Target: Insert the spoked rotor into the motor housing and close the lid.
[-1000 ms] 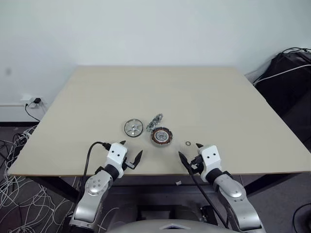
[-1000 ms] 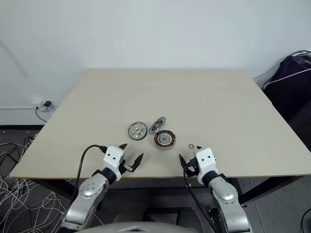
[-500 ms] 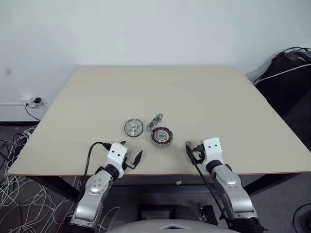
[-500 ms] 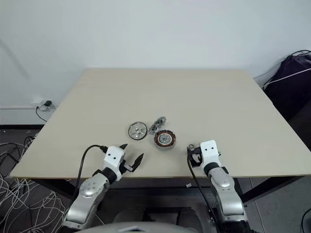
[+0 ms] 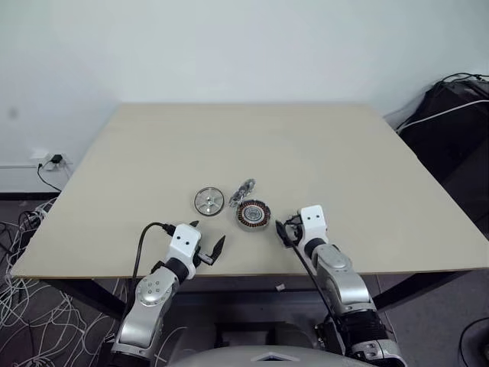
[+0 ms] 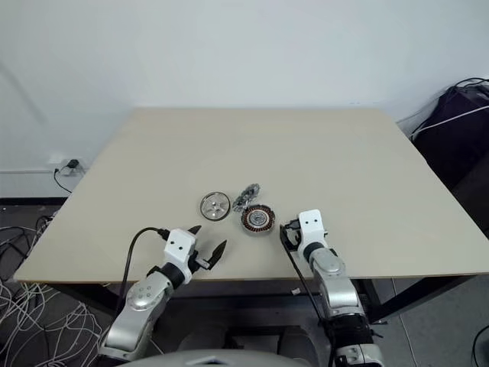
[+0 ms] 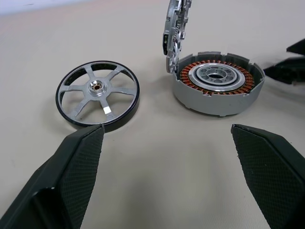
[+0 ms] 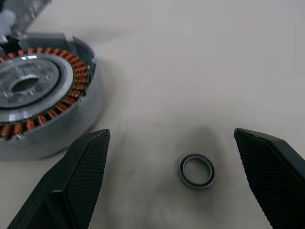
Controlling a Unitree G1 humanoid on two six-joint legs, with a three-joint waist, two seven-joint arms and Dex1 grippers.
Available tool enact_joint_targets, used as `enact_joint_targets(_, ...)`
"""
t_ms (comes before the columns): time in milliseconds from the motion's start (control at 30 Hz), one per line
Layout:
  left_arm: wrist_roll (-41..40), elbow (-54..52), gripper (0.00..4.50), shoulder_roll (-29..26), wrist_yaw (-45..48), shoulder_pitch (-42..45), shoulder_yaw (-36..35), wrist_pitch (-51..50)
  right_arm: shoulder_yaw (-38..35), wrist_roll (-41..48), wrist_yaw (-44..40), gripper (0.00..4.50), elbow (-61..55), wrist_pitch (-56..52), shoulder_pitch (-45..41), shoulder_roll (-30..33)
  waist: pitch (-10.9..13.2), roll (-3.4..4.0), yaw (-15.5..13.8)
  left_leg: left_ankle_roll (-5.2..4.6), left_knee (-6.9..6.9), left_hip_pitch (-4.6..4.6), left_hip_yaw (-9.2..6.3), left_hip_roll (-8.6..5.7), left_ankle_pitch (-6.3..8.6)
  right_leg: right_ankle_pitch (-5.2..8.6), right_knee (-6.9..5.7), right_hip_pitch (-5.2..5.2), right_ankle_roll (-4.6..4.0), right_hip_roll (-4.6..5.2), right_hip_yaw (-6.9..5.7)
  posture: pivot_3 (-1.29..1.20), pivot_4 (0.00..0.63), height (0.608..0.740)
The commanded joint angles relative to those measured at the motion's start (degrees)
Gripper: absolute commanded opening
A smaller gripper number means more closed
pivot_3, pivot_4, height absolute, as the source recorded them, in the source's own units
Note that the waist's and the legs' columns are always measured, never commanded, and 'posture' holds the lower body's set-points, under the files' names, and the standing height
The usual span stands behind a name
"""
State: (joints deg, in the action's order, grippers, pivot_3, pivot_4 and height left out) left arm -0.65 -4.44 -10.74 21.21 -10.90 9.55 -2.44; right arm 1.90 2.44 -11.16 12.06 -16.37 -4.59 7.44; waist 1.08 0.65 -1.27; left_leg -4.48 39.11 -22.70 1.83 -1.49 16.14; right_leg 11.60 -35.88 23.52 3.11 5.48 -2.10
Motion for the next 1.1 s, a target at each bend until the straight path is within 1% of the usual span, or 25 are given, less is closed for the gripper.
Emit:
enact_joint_targets(33,-0.4,-0.6,4.50,0.0,-0.2,0.4,-0.4,1.2,-0.6,0.1,0.0,4.47,0.2,1.8,-1.0,0.0,0.0,0.02,0.1,0.00,0.00,0.00,0.00,0.00,0.00,0.00,0.00,0.00,0.00,-0.01,0.00,0.00,0.000,0.740)
enact_joint_targets(267,-0.5,-0.7,4.50,-0.1,0.0,0.5,-0.1,1.0,-3.0,2.0,1.0,4.47,1.9,1.2,-1.1,-0.9,0.0,0.04,0.4,0.00,0.00,0.01,0.00,0.00,-0.01,0.00,-0.01,-0.01,0.00,-0.07,0.00,0.00,0.000,0.740)
enact_joint_targets(300,-0.5,-0.7,4.50,-0.1,0.1,0.6,0.0,1.0,-3.3,2.2,1.2,4.30,2.1,1.1,-1.2,-1.1,0.0,0.05,0.5,0.00,0.00,0.01,0.00,0.00,-0.01,0.00,-0.01,-0.01,0.00,-0.09,0.00,0.00,0.000,0.740)
enact_joint_targets(367,-0.4,-0.6,4.50,0.0,0.1,0.7,0.1,1.0,-3.4,2.1,1.2,3.83,2.5,1.3,-1.2,-1.3,0.0,0.05,0.5,0.00,0.00,0.02,0.00,0.00,-0.01,0.00,-0.02,-0.01,0.00,-0.08,0.00,0.00,0.000,0.740)
enact_joint_targets(533,-0.5,-0.7,4.50,0.0,0.1,0.7,0.0,1.0,-3.3,2.0,0.9,2.24,2.8,1.0,-1.2,-1.7,0.0,0.06,0.5,0.00,0.00,0.02,0.00,0.01,0.00,0.00,-0.02,-0.01,0.00,-0.08,0.00,0.00,0.000,0.740)
enact_joint_targets(633,-0.4,-0.8,4.50,-0.1,0.0,0.6,-0.1,1.0,-3.3,1.9,0.9,1.20,2.7,1.1,-1.2,-1.8,0.0,0.08,0.6,0.00,0.00,0.03,0.00,0.01,-0.01,0.00,-0.02,-0.01,0.00,-0.07,0.01,0.00,0.000,0.740)
enact_joint_targets(667,-0.4,-0.8,4.50,-0.1,-0.1,0.6,-0.1,1.0,-3.2,1.8,1.0,0.90,2.5,1.2,-1.2,-1.9,0.0,0.09,0.7,0.00,0.00,0.03,0.00,0.01,-0.01,0.00,-0.02,-0.01,0.00,-0.07,0.02,0.00,0.000,0.740)
enact_joint_targets(700,-0.4,-0.9,4.50,0.0,-0.2,0.6,-0.1,1.0,-3.2,1.7,1.1,0.69,2.3,1.3,-1.1,-2.0,0.0,0.09,0.7,0.01,0.00,0.03,0.00,0.01,-0.01,0.00,-0.03,-0.01,0.00,-0.07,0.02,0.00,0.000,0.740)
enact_joint_targets(867,-0.3,-0.9,4.50,0.0,-0.3,0.5,-0.1,0.9,-2.3,1.7,0.6,0.68,-1.9,1.2,-0.4,-2.3,0.0,0.11,0.6,0.01,0.00,0.03,0.00,0.01,-0.01,0.00,-0.03,0.00,0.00,-0.07,0.02,0.00,0.000,0.740)
enact_joint_targets(1000,-0.3,-1.0,4.50,0.0,-0.3,0.7,0.0,0.7,0.3,1.7,-1.1,0.68,-8.3,0.1,-0.7,-2.7,0.0,0.17,0.6,0.01,0.00,0.02,0.00,0.01,-0.01,0.00,-0.04,0.02,0.00,-0.02,0.03,0.00,0.000,0.740)
enact_joint_targets(1100,-0.4,-0.9,4.50,0.1,-0.2,0.9,0.0,0.6,2.3,1.3,-1.9,0.68,-10.9,-1.3,-1.9,-2.9,0.0,0.17,0.6,0.01,0.01,0.02,0.00,0.01,-0.01,0.00,-0.04,0.01,0.01,-0.03,0.02,0.00,0.000,0.740)
